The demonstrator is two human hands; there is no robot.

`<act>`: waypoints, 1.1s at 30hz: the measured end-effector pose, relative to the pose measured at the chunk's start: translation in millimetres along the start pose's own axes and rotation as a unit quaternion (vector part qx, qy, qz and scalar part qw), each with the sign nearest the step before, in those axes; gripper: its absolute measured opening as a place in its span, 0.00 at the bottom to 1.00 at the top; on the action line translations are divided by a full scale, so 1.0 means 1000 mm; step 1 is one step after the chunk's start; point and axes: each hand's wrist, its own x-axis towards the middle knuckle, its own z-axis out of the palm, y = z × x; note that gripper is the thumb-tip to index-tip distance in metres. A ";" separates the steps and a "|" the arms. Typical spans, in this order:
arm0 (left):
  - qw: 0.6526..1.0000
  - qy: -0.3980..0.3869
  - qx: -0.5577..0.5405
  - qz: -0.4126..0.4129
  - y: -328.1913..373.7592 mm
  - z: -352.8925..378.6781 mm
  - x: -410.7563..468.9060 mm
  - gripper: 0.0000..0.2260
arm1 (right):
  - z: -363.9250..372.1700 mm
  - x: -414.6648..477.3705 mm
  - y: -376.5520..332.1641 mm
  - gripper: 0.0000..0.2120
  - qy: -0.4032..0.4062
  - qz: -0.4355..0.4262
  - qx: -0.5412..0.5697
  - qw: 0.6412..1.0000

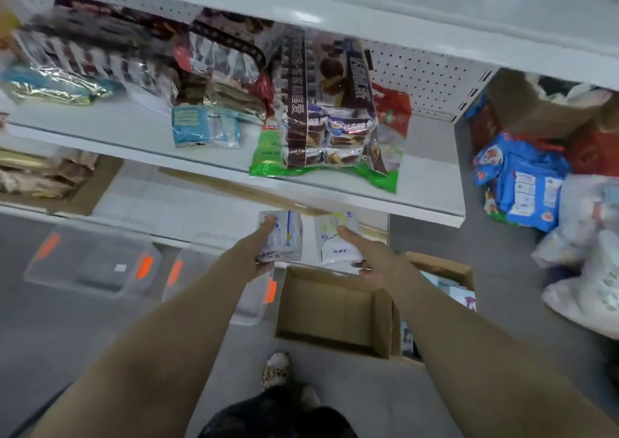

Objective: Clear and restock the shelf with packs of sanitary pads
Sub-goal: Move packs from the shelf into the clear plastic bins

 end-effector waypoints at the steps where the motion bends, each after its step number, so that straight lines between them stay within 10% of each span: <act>1: 1.000 0.009 -0.009 -0.005 -0.005 -0.006 0.004 0.28 | 0.007 0.005 0.005 0.31 -0.004 0.009 0.006 1.000; 17: 0.993 -0.001 -0.073 -0.088 -0.023 -0.150 0.079 0.05 | 0.168 0.068 0.037 0.17 -0.029 0.077 0.066 0.994; 20: 0.995 -0.005 -0.048 -0.087 -0.008 -0.189 0.091 0.09 | 0.211 0.073 0.030 0.07 -0.019 0.093 0.086 0.992; 26: 0.995 -0.001 0.028 -0.091 0.010 -0.255 0.121 0.26 | 0.274 0.083 0.025 0.20 -0.015 0.101 0.047 0.994; 33: 0.996 0.012 0.040 -0.078 0.012 -0.280 0.138 0.12 | 0.304 0.094 0.028 0.13 -0.006 0.082 -0.008 0.997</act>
